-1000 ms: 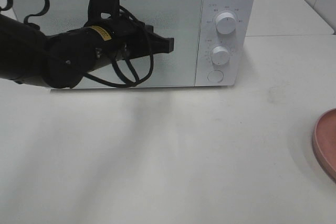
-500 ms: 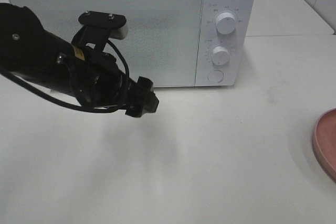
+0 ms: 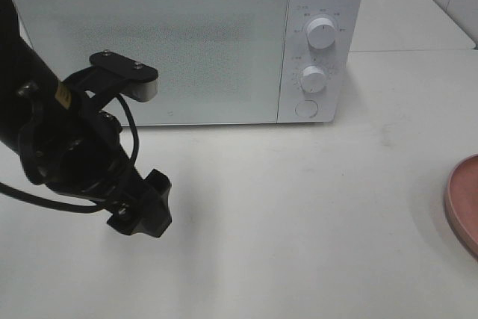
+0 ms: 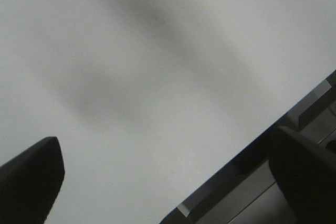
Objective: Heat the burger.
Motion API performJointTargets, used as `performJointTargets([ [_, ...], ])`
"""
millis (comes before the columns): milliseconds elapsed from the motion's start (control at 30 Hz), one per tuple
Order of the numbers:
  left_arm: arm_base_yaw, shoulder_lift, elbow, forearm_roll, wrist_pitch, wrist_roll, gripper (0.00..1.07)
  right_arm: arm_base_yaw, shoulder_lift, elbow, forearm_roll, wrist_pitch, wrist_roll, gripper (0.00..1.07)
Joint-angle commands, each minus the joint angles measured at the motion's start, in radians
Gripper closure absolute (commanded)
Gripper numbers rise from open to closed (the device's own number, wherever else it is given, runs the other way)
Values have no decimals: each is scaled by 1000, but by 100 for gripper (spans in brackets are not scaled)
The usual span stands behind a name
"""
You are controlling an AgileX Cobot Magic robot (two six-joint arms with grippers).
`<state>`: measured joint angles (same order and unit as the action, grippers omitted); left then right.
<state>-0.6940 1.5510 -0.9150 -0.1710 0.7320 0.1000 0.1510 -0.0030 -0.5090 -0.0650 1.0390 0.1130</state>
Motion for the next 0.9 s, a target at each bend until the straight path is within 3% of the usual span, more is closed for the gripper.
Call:
performJointTargets([
  [33, 6, -57, 1, 69, 74, -67, 8, -7, -27, 2, 0, -4, -9, 32],
  [133, 44, -85, 2, 90, 126, -89, 8, -7, -27, 2, 0, -4, -9, 32],
  [167, 94, -103, 2, 89, 163, -83, 8, -7, -27, 2, 0, -4, -9, 32],
  [267, 124, -114, 2, 89, 177, -76, 8, -7, -27, 2, 0, -4, -9, 32],
  [333, 245, -168, 2, 86, 226, -33, 8, -7, -27, 2, 0, -4, -9, 32],
  [367, 245, -168, 2, 86, 226, -33, 8, -7, -27, 2, 0, -4, -9, 32],
  [433, 352, -212, 2, 80, 275, -5, 8, -7, -27, 2, 0, -4, -9, 32],
  [533, 390, -229, 2, 71, 289, -7, 8, -7, -27, 2, 0, -4, -9, 32],
  [567, 463, -263, 8, 44, 298, -7, 8, -7, -27, 2, 0, -4, -9, 32],
  [633, 490, -283, 11, 32, 299, -7, 8, -7, -27, 2, 0, -4, -9, 32],
  [700, 585, -366, 51, 16, 335, -18, 8, -7, -27, 2, 0, -4, -9, 32],
  [900, 633, -470, 126, 20, 337, -34, 8, -7, -27, 2, 0, -4, -9, 32],
])
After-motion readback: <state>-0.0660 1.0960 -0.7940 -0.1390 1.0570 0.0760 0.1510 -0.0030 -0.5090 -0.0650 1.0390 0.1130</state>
